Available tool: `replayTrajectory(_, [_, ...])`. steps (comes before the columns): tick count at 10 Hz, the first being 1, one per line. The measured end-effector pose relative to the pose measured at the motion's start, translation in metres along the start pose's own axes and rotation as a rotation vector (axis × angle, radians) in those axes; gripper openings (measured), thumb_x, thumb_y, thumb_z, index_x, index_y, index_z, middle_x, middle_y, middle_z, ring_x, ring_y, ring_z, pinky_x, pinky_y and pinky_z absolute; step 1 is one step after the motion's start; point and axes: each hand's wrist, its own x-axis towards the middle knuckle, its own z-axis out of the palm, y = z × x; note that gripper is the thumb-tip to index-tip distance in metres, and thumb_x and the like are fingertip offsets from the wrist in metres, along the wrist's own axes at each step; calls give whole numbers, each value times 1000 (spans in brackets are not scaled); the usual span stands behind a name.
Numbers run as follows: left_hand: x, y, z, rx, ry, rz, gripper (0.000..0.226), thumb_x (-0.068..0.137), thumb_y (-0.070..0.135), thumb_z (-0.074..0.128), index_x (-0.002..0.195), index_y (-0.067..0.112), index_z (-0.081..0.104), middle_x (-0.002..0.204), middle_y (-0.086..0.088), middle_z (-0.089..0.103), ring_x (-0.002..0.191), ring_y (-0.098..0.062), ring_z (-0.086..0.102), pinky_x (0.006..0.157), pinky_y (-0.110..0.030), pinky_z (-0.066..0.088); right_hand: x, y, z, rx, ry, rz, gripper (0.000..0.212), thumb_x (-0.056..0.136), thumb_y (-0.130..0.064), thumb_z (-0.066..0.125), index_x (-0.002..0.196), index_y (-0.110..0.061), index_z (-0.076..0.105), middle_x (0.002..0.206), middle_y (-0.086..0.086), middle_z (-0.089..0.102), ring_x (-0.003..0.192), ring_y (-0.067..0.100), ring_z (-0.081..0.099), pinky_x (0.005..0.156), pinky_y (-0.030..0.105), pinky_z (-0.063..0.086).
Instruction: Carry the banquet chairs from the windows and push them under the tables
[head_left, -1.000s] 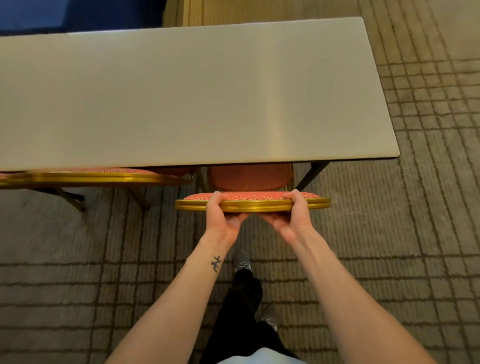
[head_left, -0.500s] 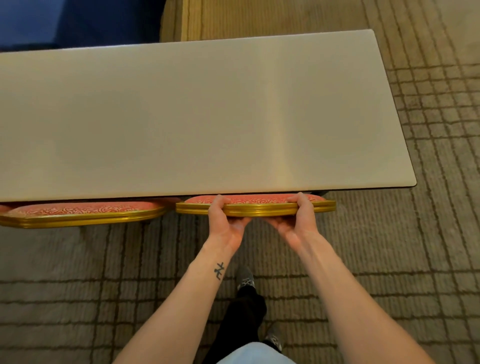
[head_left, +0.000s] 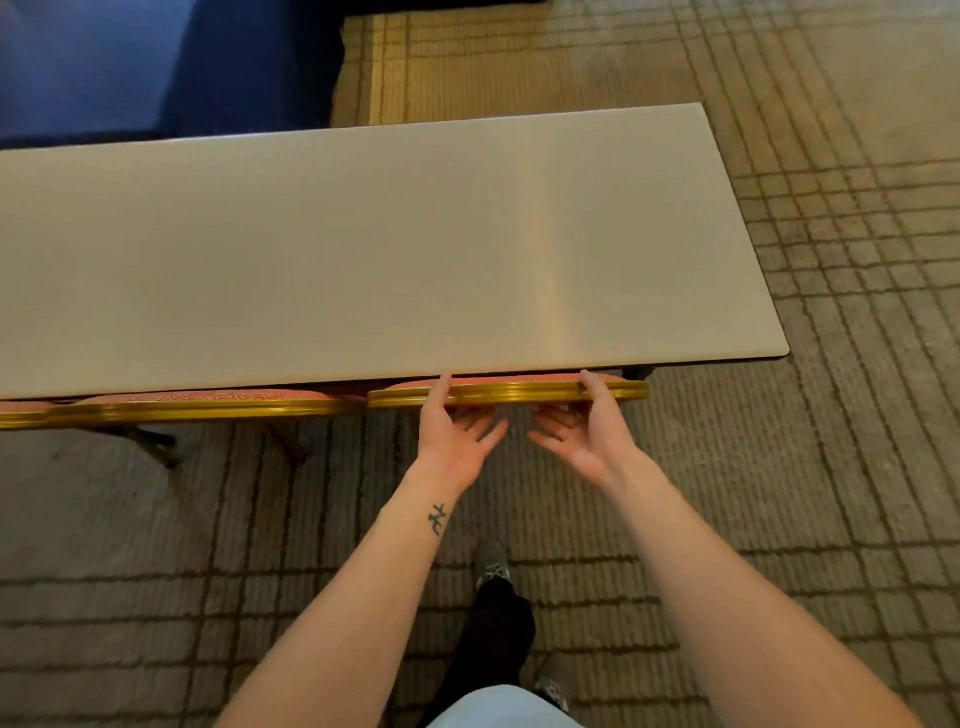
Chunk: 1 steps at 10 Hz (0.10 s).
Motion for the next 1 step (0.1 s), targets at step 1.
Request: replayTrajectory(1, [-24,-11,-13,-19,6,31,60,99,43,61,148,13,45,144,-19,54,136,-36,51,113,-56,42,-20,17,-17,31,-29,-39,50,102,-45,52,146,-19,46,144,17,56,141,33,46,117,56,34])
